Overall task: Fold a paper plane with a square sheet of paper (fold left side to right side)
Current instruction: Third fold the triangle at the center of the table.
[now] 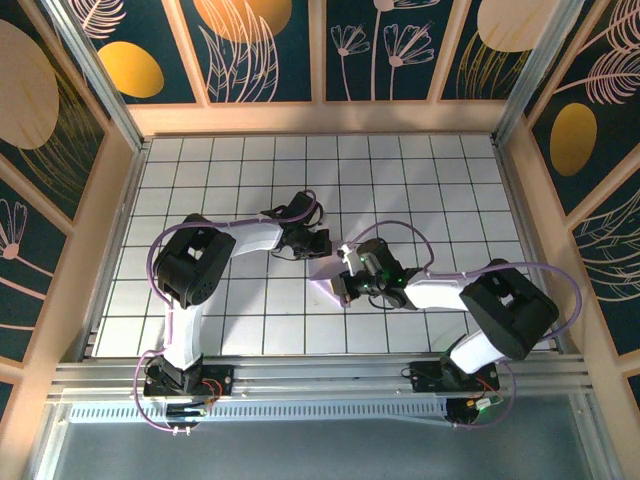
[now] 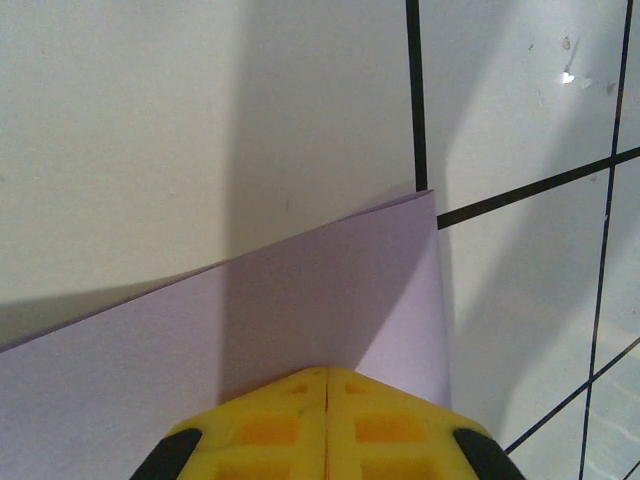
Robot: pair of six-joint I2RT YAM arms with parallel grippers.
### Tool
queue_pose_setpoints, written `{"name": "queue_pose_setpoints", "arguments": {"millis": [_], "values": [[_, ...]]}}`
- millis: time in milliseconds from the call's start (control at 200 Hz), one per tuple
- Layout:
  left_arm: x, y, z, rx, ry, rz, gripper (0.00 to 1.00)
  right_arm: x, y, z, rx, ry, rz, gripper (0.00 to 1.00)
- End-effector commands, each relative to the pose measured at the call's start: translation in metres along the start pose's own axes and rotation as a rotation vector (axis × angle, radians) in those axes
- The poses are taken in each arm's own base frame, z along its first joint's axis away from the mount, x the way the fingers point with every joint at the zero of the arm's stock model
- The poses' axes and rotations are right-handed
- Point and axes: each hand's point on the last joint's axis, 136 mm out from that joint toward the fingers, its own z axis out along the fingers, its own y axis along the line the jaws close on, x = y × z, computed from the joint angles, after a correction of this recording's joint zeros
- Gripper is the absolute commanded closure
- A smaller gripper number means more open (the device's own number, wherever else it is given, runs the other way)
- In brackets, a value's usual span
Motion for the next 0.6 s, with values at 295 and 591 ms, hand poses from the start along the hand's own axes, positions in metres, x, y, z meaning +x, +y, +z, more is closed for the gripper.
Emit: {"name": "queue_pose_setpoints", "arguments": {"millis": [295, 591], "values": [[0.018, 0.023, 0.014, -0.098, 0.059, -0.010, 0.93, -0.009, -0.030, -0.001, 0.138, -0.007, 0.058, 1.00], [0.018, 0.023, 0.014, -0.100, 0.057, -0.008, 0.94, -0.010, -0.033, 0.002, 0.144, -0.001, 0.057, 1.00]]}}
